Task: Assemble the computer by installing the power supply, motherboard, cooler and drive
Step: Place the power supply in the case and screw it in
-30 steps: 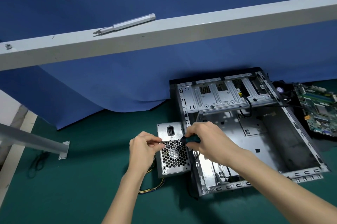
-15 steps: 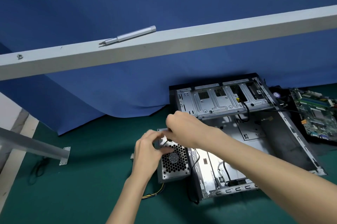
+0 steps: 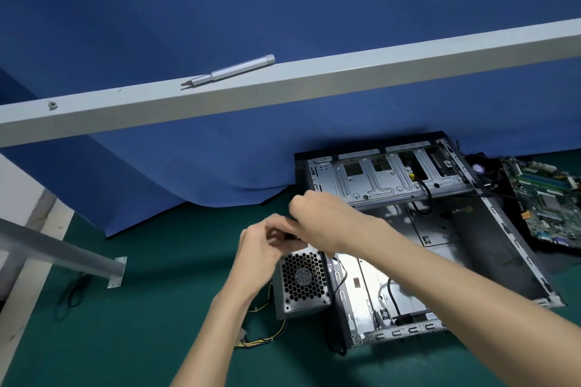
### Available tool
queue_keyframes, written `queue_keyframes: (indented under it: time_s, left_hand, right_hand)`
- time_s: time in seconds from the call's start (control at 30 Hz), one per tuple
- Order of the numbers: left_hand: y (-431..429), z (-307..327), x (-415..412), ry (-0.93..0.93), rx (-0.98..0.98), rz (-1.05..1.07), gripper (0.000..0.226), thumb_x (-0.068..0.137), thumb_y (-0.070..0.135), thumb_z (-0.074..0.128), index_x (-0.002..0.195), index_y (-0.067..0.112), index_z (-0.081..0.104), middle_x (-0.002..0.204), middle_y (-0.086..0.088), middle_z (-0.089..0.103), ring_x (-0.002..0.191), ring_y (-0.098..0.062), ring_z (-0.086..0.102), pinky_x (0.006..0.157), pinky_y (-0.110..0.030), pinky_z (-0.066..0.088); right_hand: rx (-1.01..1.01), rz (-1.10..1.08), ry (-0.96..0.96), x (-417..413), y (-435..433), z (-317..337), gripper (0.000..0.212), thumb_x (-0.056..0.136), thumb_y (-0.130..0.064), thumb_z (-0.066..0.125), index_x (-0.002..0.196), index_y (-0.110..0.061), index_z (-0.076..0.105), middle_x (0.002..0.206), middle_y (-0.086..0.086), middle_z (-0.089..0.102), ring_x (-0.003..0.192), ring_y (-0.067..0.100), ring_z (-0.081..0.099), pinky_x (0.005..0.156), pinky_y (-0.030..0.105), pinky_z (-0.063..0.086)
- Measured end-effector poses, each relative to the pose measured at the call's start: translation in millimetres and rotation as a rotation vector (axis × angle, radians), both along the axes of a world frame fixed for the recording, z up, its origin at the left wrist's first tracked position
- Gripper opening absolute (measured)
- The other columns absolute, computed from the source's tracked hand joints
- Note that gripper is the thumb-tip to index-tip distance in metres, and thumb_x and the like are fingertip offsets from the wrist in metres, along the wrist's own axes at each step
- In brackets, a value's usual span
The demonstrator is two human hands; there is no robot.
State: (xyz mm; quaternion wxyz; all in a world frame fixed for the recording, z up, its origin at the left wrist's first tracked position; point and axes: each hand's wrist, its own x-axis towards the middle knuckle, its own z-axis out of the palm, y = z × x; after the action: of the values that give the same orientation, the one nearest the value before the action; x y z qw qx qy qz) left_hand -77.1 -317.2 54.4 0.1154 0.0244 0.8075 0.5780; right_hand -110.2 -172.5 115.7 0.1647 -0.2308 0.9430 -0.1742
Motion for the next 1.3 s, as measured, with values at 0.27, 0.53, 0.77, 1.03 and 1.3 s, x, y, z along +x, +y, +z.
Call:
queue_keyframes:
  time_s: [0.27, 0.53, 0.77, 1.03, 1.3]
  left_hand:
    - [-5.9, 5.6, -4.8, 0.014, -0.061, 0.059, 0.036, 0.061, 0.000, 0.083, 0.077, 0.027, 0.064, 0.075, 0.001, 0.069, 0.077, -0.017, 0.066, 0.074, -0.033, 0.057]
    - [-6.4, 6.1, -4.7, -0.051, -0.013, -0.017, 0.040, 0.060, -0.005, 0.081, 0.083, 0.024, 0.066, 0.071, 0.003, 0.072, 0.074, -0.010, 0.068, 0.072, -0.025, 0.056]
    - [-8.4, 6.3, -7.7, -0.014, -0.014, -0.045, 0.040, 0.070, -0.012, 0.071, 0.069, 0.028, 0.070, 0.075, 0.007, 0.070, 0.076, -0.004, 0.067, 0.072, -0.020, 0.053]
    - [-5.7, 5.1, -7.3, -0.047, 0.063, 0.008, 0.036, 0.071, -0.018, 0.065, 0.071, 0.017, 0.068, 0.071, 0.002, 0.071, 0.073, -0.011, 0.069, 0.072, -0.030, 0.054]
    - [-1.0, 5.9, -6.1, -0.047, 0.082, 0.088, 0.039, 0.071, -0.021, 0.059, 0.071, 0.018, 0.063, 0.059, 0.005, 0.067, 0.061, -0.004, 0.066, 0.058, -0.018, 0.053]
  right_hand:
    - [0.035, -0.040, 0.150, 7.8, -4.8, 0.1, 0.052, 0.092, -0.053, 0.051, 0.062, -0.015, 0.030, 0.061, -0.002, 0.032, 0.062, 0.026, 0.040, 0.059, 0.031, 0.027]
    - [-0.178, -0.123, 0.150, 11.3, 0.9, -7.2, 0.045, 0.086, -0.051, 0.059, 0.069, -0.013, 0.041, 0.059, -0.002, 0.037, 0.065, 0.028, 0.043, 0.057, 0.033, 0.025]
    - [-0.291, -0.111, 0.099, 8.9, 10.1, -3.7, 0.031, 0.081, -0.042, 0.068, 0.082, -0.015, 0.053, 0.058, -0.010, 0.047, 0.064, 0.020, 0.047, 0.052, 0.032, 0.029]
    - [-0.269, -0.180, 0.087, 7.7, 10.9, -1.6, 0.034, 0.079, -0.051, 0.067, 0.086, -0.019, 0.056, 0.058, -0.008, 0.048, 0.060, 0.014, 0.048, 0.051, 0.029, 0.033]
    - [-0.275, -0.265, 0.125, 10.3, 7.2, -3.5, 0.045, 0.074, -0.058, 0.066, 0.078, -0.015, 0.054, 0.055, -0.007, 0.049, 0.060, 0.019, 0.051, 0.054, 0.032, 0.038]
